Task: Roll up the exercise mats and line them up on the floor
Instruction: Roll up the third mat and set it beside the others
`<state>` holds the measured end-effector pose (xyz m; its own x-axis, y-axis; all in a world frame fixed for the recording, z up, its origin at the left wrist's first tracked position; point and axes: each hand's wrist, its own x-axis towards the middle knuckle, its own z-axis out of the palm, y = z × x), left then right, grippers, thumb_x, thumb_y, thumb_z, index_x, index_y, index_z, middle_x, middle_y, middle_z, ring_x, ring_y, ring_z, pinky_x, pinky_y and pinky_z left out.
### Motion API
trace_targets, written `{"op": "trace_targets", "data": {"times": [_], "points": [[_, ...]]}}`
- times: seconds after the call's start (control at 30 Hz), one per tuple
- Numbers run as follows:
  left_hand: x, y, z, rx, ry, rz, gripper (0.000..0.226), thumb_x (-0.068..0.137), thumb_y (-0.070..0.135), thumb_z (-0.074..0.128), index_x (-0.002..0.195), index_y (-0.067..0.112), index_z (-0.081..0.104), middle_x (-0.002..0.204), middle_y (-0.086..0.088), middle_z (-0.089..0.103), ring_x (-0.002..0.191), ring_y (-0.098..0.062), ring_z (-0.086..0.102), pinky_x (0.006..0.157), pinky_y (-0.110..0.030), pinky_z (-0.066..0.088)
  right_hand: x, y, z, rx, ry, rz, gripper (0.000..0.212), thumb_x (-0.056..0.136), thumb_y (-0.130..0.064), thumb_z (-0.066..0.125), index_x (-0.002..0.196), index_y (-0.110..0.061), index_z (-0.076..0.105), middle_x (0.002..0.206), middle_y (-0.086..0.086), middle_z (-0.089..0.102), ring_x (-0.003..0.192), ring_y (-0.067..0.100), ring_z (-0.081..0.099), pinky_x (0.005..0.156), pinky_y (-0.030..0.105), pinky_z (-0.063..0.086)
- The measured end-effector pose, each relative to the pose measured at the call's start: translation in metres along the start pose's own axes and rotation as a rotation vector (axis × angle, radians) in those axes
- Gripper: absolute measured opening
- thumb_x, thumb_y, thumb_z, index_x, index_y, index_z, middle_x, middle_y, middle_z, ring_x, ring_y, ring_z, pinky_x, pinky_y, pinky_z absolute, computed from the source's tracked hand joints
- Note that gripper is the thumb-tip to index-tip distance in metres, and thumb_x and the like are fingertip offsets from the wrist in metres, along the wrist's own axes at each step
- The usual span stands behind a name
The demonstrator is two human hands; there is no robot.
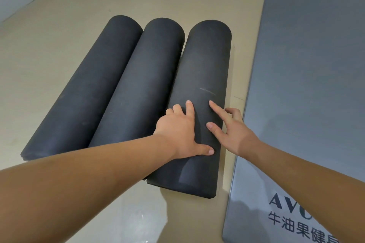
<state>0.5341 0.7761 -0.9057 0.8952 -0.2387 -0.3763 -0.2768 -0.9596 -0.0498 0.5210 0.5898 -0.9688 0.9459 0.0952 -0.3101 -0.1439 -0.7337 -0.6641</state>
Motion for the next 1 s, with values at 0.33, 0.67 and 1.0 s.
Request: {"op": "trace_targets", "data": {"times": [0.33,0.67,1.0], "points": [[-0.001,-0.002,-0.013,-0.011,0.047,0.0,0.114,0.071,0.099,0.049,0.151,0.019,0.035,0.113,-0.001,0.061,0.096,-0.025,0.065,0.07,-0.036,0.057,-0.033,-0.001,-0.005,0.561,-0.143,0.366,0.082,0.088,-0.069,0.064,0.149,-0.073,0.009,0.156,-0.003,0.047,0.13,0.031,0.059,0.095,0.054,0.059],[-0.003,-0.001,-0.004,-0.48,-0.078,-0.091,0.131,0.041,0.099,0.068,0.145,0.028,0.033,0.126,0.01,0.06,0.11,-0.018,0.064,0.089,-0.041,0.059,-0.027,-0.026,-0.008,0.646,-0.033,0.348,0.061,0.108,-0.044,0.046,0.154,-0.067,0.013,0.157,-0.009,0.042,0.128,0.025,0.053,0.107,0.051,0.05],[0.021,-0.042,-0.029,-0.394,-0.166,-0.074,0.126,0.047,0.089,0.081,0.146,0.021,0.044,0.131,0.005,0.061,0.114,-0.02,0.064,0.095,-0.041,0.059,-0.018,-0.04,0.004,0.154,-0.06,0.082,0.056,0.105,-0.057,0.042,0.151,-0.071,0.014,0.129,-0.002,0.029,0.101,0.011,0.052,0.098,0.022,0.038]]}}
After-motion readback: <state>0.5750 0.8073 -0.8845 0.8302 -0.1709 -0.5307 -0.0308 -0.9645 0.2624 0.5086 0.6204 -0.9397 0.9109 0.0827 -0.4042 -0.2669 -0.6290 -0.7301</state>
